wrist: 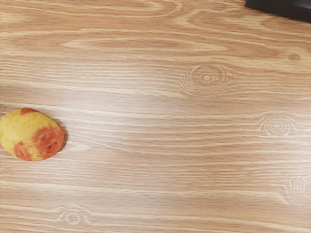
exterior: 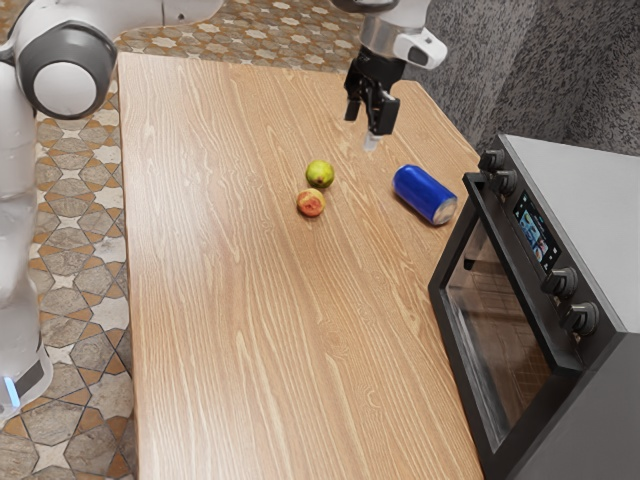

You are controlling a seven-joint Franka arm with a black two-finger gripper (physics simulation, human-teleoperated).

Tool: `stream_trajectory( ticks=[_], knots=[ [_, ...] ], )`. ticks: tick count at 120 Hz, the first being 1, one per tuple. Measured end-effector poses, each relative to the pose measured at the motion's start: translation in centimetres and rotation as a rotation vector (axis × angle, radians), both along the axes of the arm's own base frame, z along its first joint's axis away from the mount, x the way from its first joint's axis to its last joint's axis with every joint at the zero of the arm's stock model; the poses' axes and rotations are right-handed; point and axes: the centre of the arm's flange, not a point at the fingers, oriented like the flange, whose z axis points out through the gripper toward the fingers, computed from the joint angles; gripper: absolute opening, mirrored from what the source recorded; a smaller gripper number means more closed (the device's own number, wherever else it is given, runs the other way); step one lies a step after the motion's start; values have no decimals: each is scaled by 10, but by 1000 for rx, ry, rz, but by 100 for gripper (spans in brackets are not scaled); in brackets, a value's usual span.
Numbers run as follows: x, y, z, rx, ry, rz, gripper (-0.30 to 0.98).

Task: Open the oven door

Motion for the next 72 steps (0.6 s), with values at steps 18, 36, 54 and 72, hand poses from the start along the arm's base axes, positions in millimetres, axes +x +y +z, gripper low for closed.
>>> stream_trajectory(
  ticks=[18,36,54,72],
  knots=[
    [0,14,4,0,-25,78,69],
    [-28,16,84,-4,-196,85,69],
    [-130,-83,154,-42,-431,-344,68],
    [-187,-161,140,-78,-545,-941,69]
  ],
)
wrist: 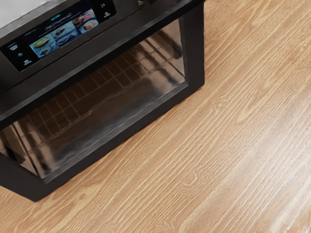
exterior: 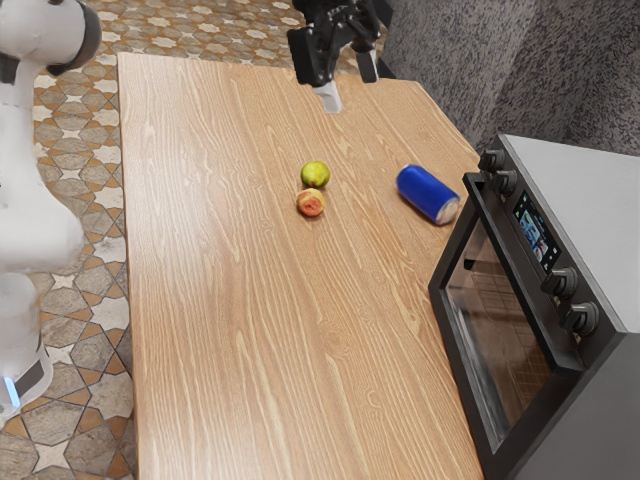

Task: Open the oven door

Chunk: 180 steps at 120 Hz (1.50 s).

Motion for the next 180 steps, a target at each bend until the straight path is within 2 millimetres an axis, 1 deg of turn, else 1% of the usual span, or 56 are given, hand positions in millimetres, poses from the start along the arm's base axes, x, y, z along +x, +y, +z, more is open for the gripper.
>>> stream_trajectory(
  ticks=[1,5,8,11,17,21,23,28,33,37,41,50,53,58,66,76,83,91,98,112,121,135,151,163,180],
  knots=[
    [0,-1,-3,9,-6,-18,69],
    [-18,-26,-20,93,-80,-122,68],
    [-28,-40,-27,144,-145,-177,69],
    [-36,-46,-27,180,-202,-214,69],
    [-42,-47,-14,222,-269,-246,69],
    [-35,-52,-14,263,-279,-246,69],
    [-29,-55,-15,287,-279,-240,69],
    [-11,-66,-24,341,-278,-241,69],
    [0,-76,-35,388,-286,-256,69],
    [8,-82,-52,419,-296,-286,69],
    [16,-86,-76,451,-312,-326,69],
    [31,-88,-121,510,-361,-401,69],
    [36,-89,-130,523,-379,-421,69],
    [42,-92,-137,534,-413,-452,69],
    [52,-101,-142,538,-462,-501,69],
    [66,-106,-141,536,-507,-539,69],
    [70,-110,-142,540,-534,-568,69],
    [76,-115,-149,558,-558,-602,69],
    [85,-114,-158,579,-577,-622,69],
    [99,-112,-167,601,-601,-653,69],
    [118,-108,-171,595,-608,-656,69],
    [141,-104,-173,589,-620,-659,69],
    [155,-102,-178,596,-623,-675,69],
    [165,-97,-190,610,-607,-686,69],
    [172,-92,-195,621,-603,-697,69]
  ],
)
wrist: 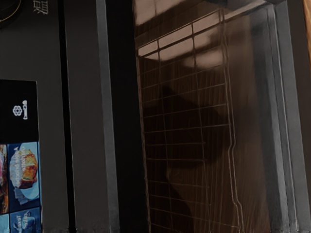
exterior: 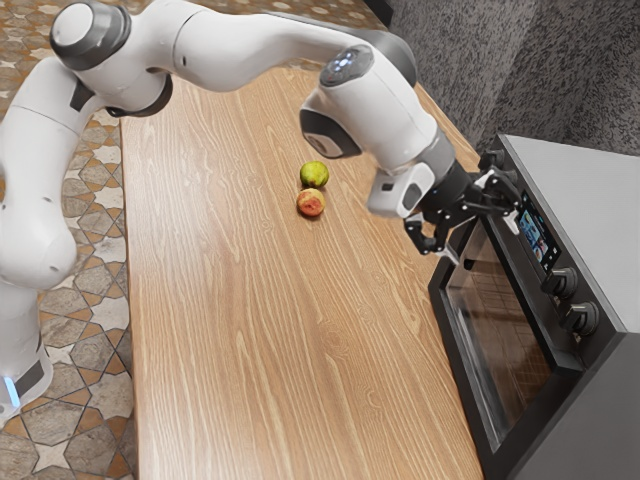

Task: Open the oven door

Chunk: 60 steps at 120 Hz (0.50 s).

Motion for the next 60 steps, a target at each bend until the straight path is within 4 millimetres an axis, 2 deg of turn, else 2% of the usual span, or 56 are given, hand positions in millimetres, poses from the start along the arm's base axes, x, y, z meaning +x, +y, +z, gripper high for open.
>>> stream_trajectory(
  ticks=[20,60],
  knots=[
    [8,7,-7,16,9,1,69],
    [13,10,-18,35,35,-12,69]
  ],
)
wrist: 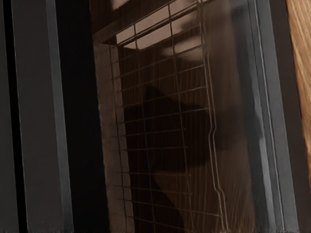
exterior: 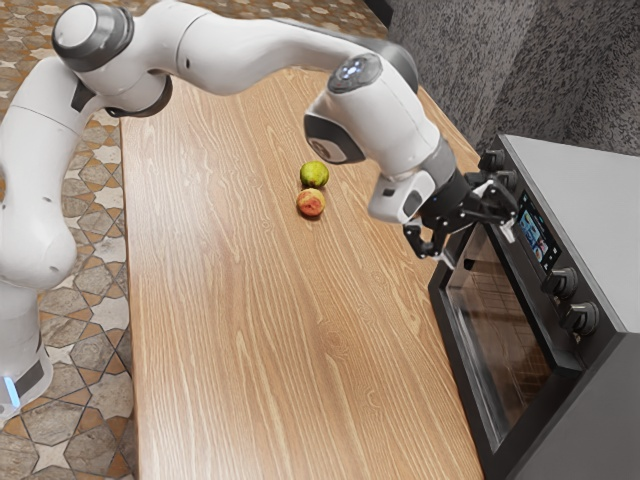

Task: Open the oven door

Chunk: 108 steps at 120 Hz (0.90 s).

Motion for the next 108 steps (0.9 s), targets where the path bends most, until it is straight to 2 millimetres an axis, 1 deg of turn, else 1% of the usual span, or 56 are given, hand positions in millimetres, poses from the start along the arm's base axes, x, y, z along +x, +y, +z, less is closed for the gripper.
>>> stream_trajectory(
  ticks=[17,26,33,39,43,47,52,53,59,65,70,73,75,77,79,81,83,85,86,89,92,94,97,100,104,108],
  knots=[
    [5,4,-10,9,20,6,70],
    [3,2,-17,14,39,-1,71],
    [1,0,-21,17,52,-7,69],
    [-5,0,-27,25,68,-13,70],
    [-18,2,-27,35,74,-21,65],
    [-37,5,-27,50,78,-29,60],
    [-76,12,-23,76,72,-44,48],
    [-84,13,-22,81,70,-46,47],
    [-133,14,-15,112,61,-55,54],
    [-188,6,1,133,49,-63,58],
    [-251,-13,33,136,9,-80,61],
    [-282,-22,49,134,-8,-80,62],
    [-301,-28,69,115,-26,-75,63],
    [-315,-34,90,95,-36,-69,64],
    [-324,-41,113,71,-42,-61,64],
    [-330,-48,140,44,-45,-50,65],
    [-332,-55,171,9,-48,-33,65],
    [-332,-58,199,-27,-45,-13,66],
    [-328,-58,212,-46,-39,3,66],
    [-311,-51,245,-98,-12,64,66],
    [-278,-32,268,-150,26,154,67],
    [-255,-18,277,-177,53,218,67],
    [-217,6,284,-206,92,327,67],
    [-174,37,284,-225,130,464,67],
    [-130,78,277,-238,175,637,68],
    [-93,131,262,-249,224,835,68]
  ],
)
